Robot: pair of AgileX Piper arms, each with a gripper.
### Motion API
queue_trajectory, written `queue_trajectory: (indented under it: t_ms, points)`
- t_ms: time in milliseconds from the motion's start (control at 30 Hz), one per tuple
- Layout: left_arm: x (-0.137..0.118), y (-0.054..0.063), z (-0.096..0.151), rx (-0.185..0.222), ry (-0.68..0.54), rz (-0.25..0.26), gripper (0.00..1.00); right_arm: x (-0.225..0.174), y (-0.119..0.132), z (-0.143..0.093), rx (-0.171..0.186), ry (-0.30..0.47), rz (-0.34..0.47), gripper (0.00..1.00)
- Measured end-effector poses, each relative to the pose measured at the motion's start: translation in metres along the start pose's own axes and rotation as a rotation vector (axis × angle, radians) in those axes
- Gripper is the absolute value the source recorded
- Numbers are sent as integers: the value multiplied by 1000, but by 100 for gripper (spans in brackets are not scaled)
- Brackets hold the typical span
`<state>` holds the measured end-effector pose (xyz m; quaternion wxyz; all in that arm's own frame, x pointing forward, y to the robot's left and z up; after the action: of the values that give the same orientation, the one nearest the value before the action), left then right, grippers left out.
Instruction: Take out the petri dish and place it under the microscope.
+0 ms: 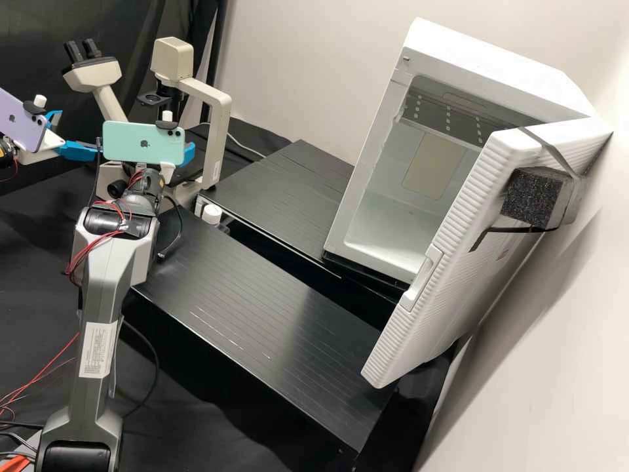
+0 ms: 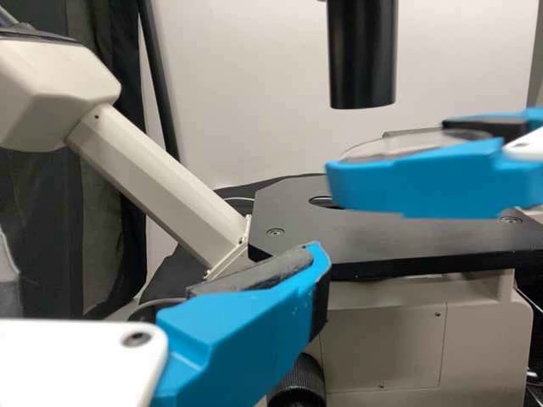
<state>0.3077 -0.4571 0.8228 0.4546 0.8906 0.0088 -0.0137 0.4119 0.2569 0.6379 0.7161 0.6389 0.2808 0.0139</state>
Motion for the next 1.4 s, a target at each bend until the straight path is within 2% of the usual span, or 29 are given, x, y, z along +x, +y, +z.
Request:
queue_trajectory:
  t_ms: [167,300,433,700,867,1000,1233,1267,1400]
  points:
    - [0,0,0,0,0,0,100,14,-6,5,-6,-24,6,0]
    - [0,0,0,0,0,0,100,23,-9,10,5,-51,6,0]
    - [0,0,0,0,0,0,100,32,-12,13,-6,-49,19,0]
    - [0,0,0,0,0,0,100,41,-11,15,26,-62,40,0]
    - [0,0,0,0,0,0,100,46,-15,18,29,-63,39,0]
    - [0,0,0,0,0,0,100,49,-21,23,29,-63,7,0]
    - [0,0,0,0,0,0,100,51,-21,21,46,-46,3,0]
    - [0,0,0,0,0,0,100,51,-22,21,46,-47,2,100]
    - [0,0,0,0,0,0,100,53,-23,22,42,-52,-5,100]
